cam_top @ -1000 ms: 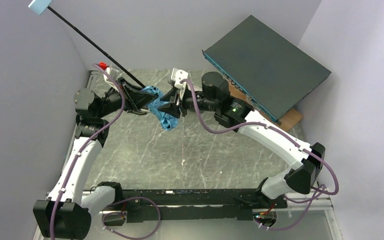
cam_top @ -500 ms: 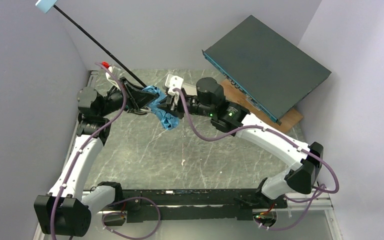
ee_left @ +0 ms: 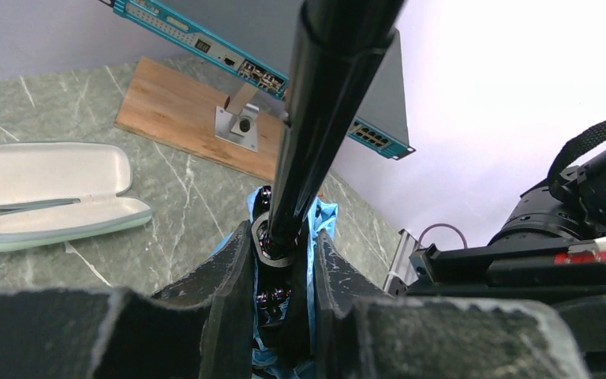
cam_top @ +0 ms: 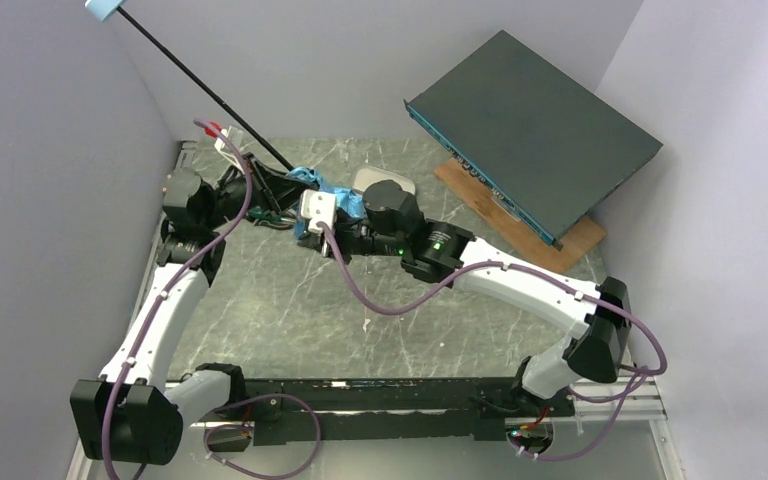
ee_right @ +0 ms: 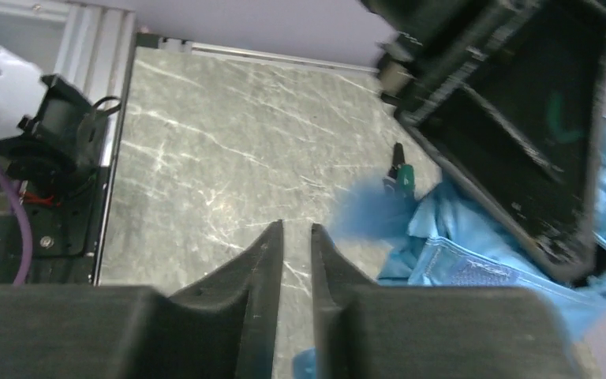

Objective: Open the umbrella

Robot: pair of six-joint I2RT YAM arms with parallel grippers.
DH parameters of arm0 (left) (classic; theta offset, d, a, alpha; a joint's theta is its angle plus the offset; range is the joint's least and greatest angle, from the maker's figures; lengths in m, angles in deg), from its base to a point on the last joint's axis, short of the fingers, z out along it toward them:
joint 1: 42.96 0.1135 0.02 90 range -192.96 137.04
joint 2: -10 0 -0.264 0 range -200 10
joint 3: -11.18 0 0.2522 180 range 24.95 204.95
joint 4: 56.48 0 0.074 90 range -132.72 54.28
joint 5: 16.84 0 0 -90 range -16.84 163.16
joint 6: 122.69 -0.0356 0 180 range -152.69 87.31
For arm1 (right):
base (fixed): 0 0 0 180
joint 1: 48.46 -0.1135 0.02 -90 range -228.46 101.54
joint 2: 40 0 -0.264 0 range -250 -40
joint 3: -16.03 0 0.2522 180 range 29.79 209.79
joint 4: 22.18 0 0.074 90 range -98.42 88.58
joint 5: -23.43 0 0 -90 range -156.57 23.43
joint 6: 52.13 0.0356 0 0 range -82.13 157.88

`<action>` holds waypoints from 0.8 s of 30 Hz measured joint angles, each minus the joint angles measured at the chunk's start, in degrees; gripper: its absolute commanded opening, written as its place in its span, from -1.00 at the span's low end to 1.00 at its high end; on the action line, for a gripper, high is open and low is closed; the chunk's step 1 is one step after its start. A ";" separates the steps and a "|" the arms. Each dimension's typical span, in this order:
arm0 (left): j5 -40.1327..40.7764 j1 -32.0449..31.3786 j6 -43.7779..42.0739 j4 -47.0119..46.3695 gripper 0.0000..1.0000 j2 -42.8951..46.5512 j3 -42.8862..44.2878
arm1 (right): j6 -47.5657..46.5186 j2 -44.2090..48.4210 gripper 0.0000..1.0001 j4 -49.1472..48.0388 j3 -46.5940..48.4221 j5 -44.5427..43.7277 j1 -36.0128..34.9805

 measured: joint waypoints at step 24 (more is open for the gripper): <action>-15.87 -4.59 -41.33 28.52 -1.00 1.84 6.21 | 27.63 -1.01 0.36 -2.47 15.15 13.94 15.08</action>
